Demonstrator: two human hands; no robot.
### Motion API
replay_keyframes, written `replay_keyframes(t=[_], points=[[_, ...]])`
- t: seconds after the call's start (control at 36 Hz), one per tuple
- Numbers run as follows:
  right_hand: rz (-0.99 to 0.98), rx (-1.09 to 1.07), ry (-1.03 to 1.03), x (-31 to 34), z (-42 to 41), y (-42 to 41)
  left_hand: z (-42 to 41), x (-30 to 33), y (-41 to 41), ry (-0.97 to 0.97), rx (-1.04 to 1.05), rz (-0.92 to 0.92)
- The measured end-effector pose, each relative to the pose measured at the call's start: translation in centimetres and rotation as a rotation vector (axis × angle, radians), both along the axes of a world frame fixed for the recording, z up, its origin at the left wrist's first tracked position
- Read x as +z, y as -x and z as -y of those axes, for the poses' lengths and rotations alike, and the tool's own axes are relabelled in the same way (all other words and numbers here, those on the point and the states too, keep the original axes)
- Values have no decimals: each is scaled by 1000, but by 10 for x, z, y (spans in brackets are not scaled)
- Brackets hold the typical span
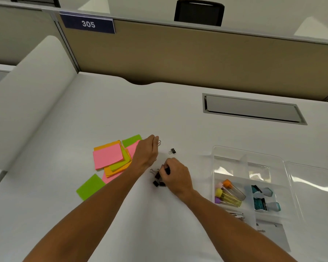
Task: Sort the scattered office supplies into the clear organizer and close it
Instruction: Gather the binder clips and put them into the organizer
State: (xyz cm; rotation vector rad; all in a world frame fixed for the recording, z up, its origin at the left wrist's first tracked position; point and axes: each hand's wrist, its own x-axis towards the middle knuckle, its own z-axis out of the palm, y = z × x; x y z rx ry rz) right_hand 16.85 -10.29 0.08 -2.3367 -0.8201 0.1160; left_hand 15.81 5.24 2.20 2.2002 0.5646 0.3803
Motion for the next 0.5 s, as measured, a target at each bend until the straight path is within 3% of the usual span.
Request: replay_keyframes(t=[0.25, 0.5], points=[[-830, -393, -473, 31, 5, -2, 18, 13, 19, 535, 116, 18], [-1336, -496, -833, 77, 29, -14, 51, 34, 12, 804, 104, 26]])
